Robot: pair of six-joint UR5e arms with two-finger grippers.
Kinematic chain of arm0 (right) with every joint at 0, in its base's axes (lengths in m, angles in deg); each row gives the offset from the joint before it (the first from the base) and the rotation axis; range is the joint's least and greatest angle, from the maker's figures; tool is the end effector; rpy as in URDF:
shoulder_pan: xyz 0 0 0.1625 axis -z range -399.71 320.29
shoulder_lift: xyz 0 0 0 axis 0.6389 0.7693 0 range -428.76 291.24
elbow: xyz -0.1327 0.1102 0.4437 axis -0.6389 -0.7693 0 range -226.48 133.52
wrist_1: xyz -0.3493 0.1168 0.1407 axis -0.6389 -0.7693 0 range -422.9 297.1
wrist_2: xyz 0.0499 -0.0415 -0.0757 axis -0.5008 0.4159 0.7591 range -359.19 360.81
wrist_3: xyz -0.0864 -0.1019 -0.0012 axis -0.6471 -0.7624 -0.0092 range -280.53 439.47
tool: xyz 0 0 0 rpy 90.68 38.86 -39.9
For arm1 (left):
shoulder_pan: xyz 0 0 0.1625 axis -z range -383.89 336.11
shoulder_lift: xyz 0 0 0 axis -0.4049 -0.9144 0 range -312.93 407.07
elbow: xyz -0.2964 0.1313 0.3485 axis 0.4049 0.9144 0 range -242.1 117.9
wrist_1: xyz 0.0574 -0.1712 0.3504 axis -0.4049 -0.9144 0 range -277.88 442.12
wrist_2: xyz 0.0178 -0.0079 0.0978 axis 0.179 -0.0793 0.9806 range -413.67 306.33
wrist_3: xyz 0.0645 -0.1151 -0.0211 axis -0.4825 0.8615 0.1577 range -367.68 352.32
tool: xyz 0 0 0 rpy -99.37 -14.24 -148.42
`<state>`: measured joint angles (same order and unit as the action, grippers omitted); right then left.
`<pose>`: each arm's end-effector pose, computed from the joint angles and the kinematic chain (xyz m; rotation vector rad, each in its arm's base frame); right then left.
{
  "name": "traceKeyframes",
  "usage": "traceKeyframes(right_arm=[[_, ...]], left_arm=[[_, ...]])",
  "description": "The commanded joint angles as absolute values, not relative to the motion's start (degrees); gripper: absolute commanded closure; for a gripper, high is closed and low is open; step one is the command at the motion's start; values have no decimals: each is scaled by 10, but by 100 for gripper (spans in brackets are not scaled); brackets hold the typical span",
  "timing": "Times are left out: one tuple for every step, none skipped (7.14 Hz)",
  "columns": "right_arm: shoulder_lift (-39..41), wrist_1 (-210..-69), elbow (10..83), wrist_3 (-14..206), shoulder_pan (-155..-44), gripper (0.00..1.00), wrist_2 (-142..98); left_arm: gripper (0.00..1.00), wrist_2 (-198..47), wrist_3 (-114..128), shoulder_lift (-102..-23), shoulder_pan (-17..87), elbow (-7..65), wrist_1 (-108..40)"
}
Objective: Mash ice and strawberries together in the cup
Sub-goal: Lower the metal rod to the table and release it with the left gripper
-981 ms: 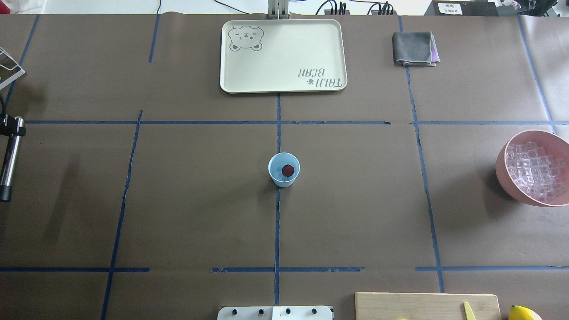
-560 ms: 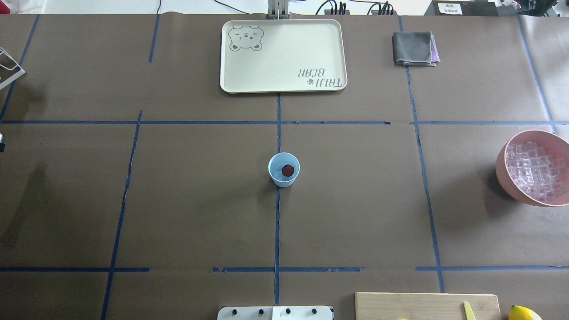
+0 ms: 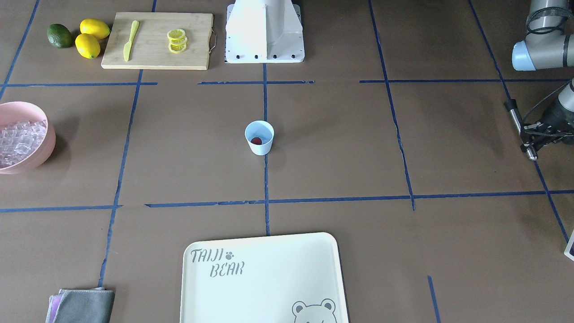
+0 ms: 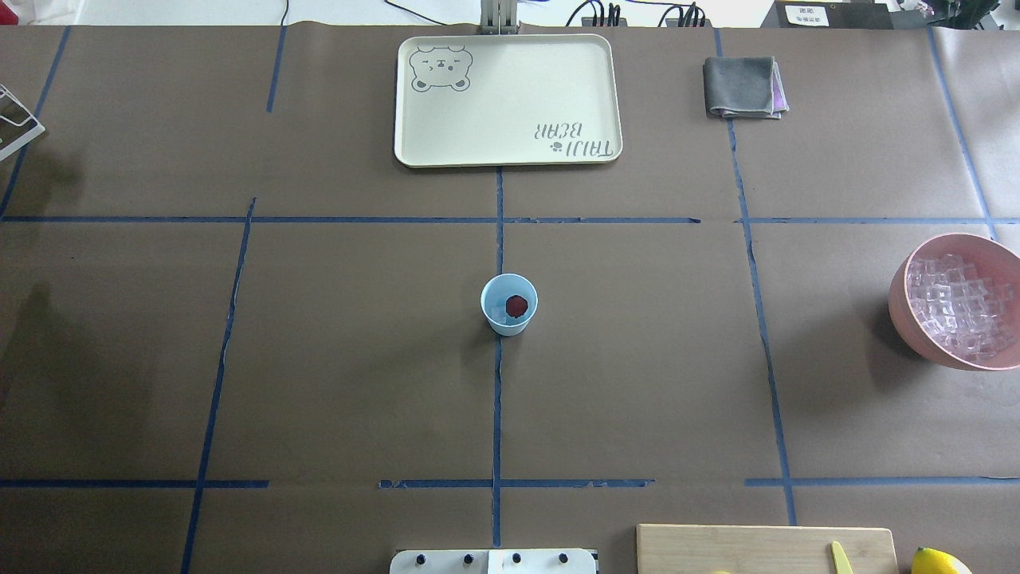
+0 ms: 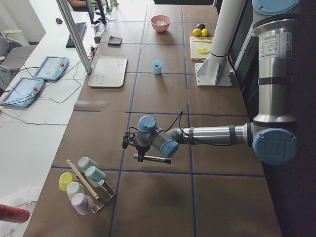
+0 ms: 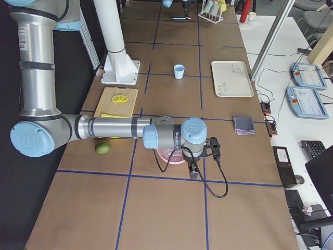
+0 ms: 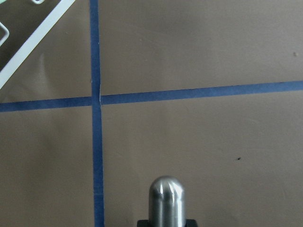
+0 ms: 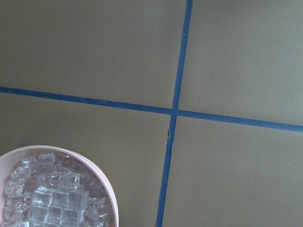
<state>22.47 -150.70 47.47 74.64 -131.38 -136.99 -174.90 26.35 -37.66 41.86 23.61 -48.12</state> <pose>0.0481 -0.4663 0.7018 0.1280 -0.8281 -0.0877 0.1331 -0.4513 0.7455 0.1967 0.7180 -0.0168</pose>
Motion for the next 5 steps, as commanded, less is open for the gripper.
traceKeyframes(right_arm=[[224, -1507, 475, 746, -1314, 0, -1370], [224, -1507, 474, 746, -1314, 0, -1370], [224, -1507, 474, 746, -1314, 0, -1370], [224, -1507, 474, 746, -1314, 0, -1370], [224, -1507, 473, 746, -1314, 0, -1370]], left_arm=[[93, -1752, 268, -377, 419, 236, -480], [87, -1754, 269, -378, 419, 238, -480], [86, -1753, 269, -380, 419, 238, -480], [84, -1753, 269, -380, 419, 239, -480], [63, -1753, 269, -384, 418, 237, -479]])
